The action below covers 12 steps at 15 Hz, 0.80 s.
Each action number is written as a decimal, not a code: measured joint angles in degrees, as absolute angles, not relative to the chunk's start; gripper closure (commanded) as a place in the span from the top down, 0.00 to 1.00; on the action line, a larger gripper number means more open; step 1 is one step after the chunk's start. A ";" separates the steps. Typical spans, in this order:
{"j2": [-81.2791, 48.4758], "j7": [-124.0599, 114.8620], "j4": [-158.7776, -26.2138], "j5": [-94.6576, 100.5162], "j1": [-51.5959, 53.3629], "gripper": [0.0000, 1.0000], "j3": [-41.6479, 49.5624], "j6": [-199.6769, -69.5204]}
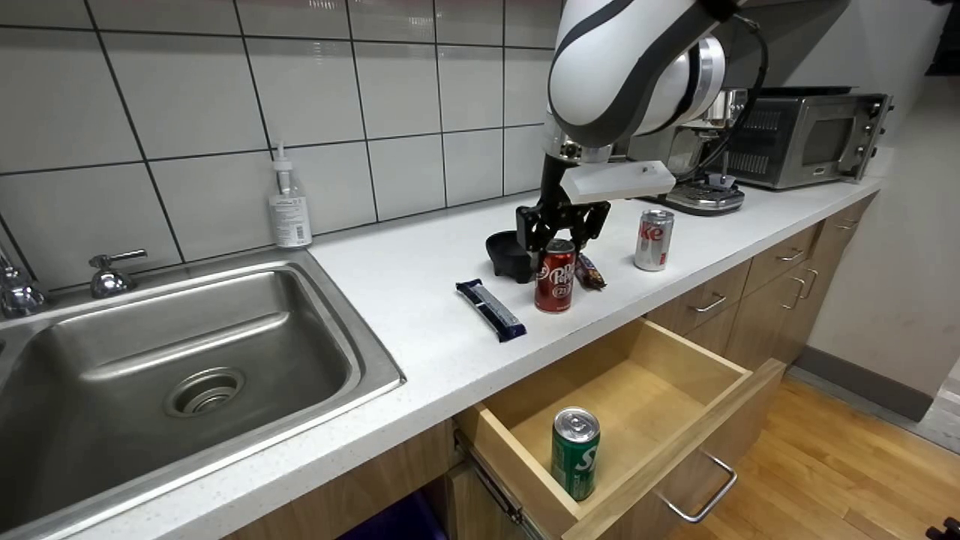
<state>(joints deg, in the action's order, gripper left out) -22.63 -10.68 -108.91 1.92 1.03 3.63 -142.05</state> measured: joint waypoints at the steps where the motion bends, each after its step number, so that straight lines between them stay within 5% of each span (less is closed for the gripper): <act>1: -22.61 -10.68 -108.93 1.69 1.03 0.38 3.63 -142.05; 12: -15.82 -10.67 -116.17 1.13 1.03 0.38 3.63 -142.46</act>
